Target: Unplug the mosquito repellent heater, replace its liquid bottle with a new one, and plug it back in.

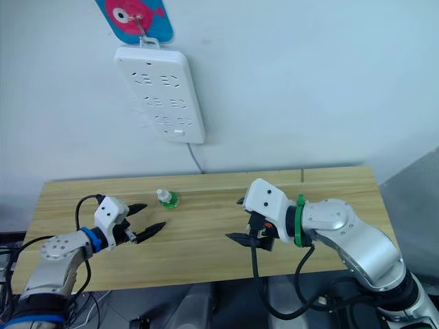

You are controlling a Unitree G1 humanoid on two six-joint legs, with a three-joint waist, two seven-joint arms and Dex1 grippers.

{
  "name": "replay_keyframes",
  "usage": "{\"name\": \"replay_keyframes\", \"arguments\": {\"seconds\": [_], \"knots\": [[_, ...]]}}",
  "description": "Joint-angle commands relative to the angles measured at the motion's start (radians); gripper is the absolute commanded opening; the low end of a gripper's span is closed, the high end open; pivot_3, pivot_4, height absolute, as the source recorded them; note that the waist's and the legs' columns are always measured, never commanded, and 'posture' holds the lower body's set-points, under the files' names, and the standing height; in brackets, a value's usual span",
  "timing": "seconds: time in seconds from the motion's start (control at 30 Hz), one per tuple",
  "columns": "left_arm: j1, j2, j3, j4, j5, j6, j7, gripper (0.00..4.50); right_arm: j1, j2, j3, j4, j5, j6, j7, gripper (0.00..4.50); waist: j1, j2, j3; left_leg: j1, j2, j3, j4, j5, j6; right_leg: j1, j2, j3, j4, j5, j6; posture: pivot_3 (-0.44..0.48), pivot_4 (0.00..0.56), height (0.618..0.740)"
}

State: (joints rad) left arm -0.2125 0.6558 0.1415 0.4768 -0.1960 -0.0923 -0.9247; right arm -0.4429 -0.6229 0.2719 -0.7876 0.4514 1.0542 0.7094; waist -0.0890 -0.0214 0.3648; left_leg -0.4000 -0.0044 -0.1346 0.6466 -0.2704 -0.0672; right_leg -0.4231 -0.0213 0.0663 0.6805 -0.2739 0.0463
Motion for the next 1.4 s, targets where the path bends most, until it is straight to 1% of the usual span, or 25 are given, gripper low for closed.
{"name": "replay_keyframes", "arguments": {"seconds": [0.03, 0.17, 0.4, 0.53, 0.77, 0.8, 0.83, 0.97, 1.03, 1.17, 1.27, 1.4], "knots": [[-0.036, -0.024, -0.019, 0.08, 0.038, -0.075, 0.029, 4.5, -0.002, 0.002, -0.016, -0.078, 0.037, 0.033, -0.025, 3.86, -0.007, 0.0, 0.005, 0.0, 0.0, 0.0, 0.0, 0.0, 0.0, 0.0, -0.001, 0.0, 0.0, 0.0, 0.0, -0.192, 0.45, 0.74], [-0.105, -0.043, -0.044, 0.184, 0.076, -0.138, 0.055, 4.5, -0.006, 0.017, -0.02, -0.098, 0.074, 0.071, -0.05, 3.86, -0.018, -0.004, 0.019, 0.0, 0.0, 0.001, 0.001, 0.0, 0.0, 0.0, 0.0, 0.0, 0.0, 0.0, 0.0, -0.196, 0.457, 0.74], [-0.199, -0.051, -0.048, 0.351, 0.105, -0.206, 0.101, 4.5, 0.0, 0.005, -0.028, -0.125, 0.126, 0.099, -0.071, 3.86, -0.027, -0.004, 0.02, 0.0, 0.0, 0.001, 0.001, 0.0, 0.0, 0.0, 0.0, 0.001, 0.001, 0.0, 0.001, -0.218, 0.451, 0.74], [-0.198, -0.052, -0.058, 0.372, 0.106, -0.234, 0.086, 4.5, 0.0, 0.001, -0.031, -0.127, 0.145, 0.102, -0.083, 3.86, -0.028, -0.003, 0.02, 0.0, 0.0, 0.001, 0.001, 0.0, 0.0, 0.0, 0.0, 0.001, 0.001, 0.0, 0.001, -0.216, 0.45, 0.74], [-0.159, -0.041, -0.054, 0.356, 0.076, -0.214, 0.016, 4.5, -0.006, -0.009, -0.028, -0.122, 0.153, 0.093, -0.091, 3.86, -0.031, -0.003, 0.02, 0.0, 0.0, 0.001, 0.0, 0.0, 0.0, 0.0, -0.001, 0.001, 0.0, 0.0, 0.001, -0.214, 0.439, 0.74], [-0.157, -0.044, -0.057, 0.356, 0.076, -0.214, 0.007, 4.12, -0.009, -0.009, -0.029, -0.122, 0.155, 0.095, -0.092, 3.89, -0.032, -0.003, 0.02, 0.0, 0.0, 0.001, 0.0, 0.0, 0.0, 0.0, 0.0, 0.001, 0.0, 0.0, 0.001, -0.215, 0.439, 0.74], [-0.156, -0.046, -0.059, 0.355, 0.076, -0.215, 0.002, 3.91, -0.011, -0.009, -0.031, -0.122, 0.157, 0.097, -0.092, 3.89, -0.033, -0.003, 0.02, 0.001, 0.0, 0.001, 0.0, 0.0, 0.0, 0.0, 0.0, 0.001, 0.0, 0.0, 0.001, -0.215, 0.439, 0.74], [-0.155, -0.054, -0.062, 0.35, 0.078, -0.227, 0.002, 2.72, -0.01, -0.017, -0.039, -0.129, 0.168, 0.101, -0.094, 3.89, -0.035, -0.003, 0.02, 0.001, 0.0, 0.001, 0.0, 0.0, 0.0, 0.0, -0.001, 0.001, 0.0, 0.0, 0.001, -0.219, 0.433, 0.74], [-0.157, -0.053, -0.063, 0.356, 0.082, -0.236, 0.008, 2.23, -0.012, -0.023, -0.044, -0.131, 0.178, 0.106, -0.097, 3.89, -0.035, -0.003, 0.02, 0.0, 0.0, 0.001, 0.0, 0.0, 0.0, 0.0, -0.001, 0.001, 0.0, 0.0, 0.002, -0.219, 0.433, 0.74], [-0.148, -0.042, -0.06, 0.356, 0.083, -0.25, 0.004, 2.22, -0.009, -0.033, -0.052, -0.135, 0.197, 0.109, -0.105, 3.89, -0.036, -0.003, 0.02, 0.0, 0.0, 0.001, 0.0, 0.0, 0.0, 0.0, -0.001, 0.001, 0.0, 0.0, 0.002, -0.221, 0.431, 0.74], [-0.124, -0.033, -0.055, 0.309, 0.062, -0.242, -0.028, 2.22, -0.007, -0.039, -0.052, -0.136, 0.205, 0.107, -0.109, 3.89, -0.041, -0.003, 0.02, 0.0, 0.0, 0.001, 0.0, 0.0, 0.0, 0.0, -0.001, 0.001, 0.0, 0.0, 0.002, -0.221, 0.43, 0.74], [-0.054, -0.019, -0.069, 0.127, 0.011, -0.206, -0.124, 2.22, -0.003, -0.039, -0.054, -0.136, 0.221, 0.097, -0.114, 3.89, -0.049, -0.003, 0.02, 0.0, 0.001, 0.001, 0.0, 0.0, 0.0, 0.0, -0.001, 0.001, -0.001, 0.0, 0.002, -0.219, 0.426, 0.74]]}}
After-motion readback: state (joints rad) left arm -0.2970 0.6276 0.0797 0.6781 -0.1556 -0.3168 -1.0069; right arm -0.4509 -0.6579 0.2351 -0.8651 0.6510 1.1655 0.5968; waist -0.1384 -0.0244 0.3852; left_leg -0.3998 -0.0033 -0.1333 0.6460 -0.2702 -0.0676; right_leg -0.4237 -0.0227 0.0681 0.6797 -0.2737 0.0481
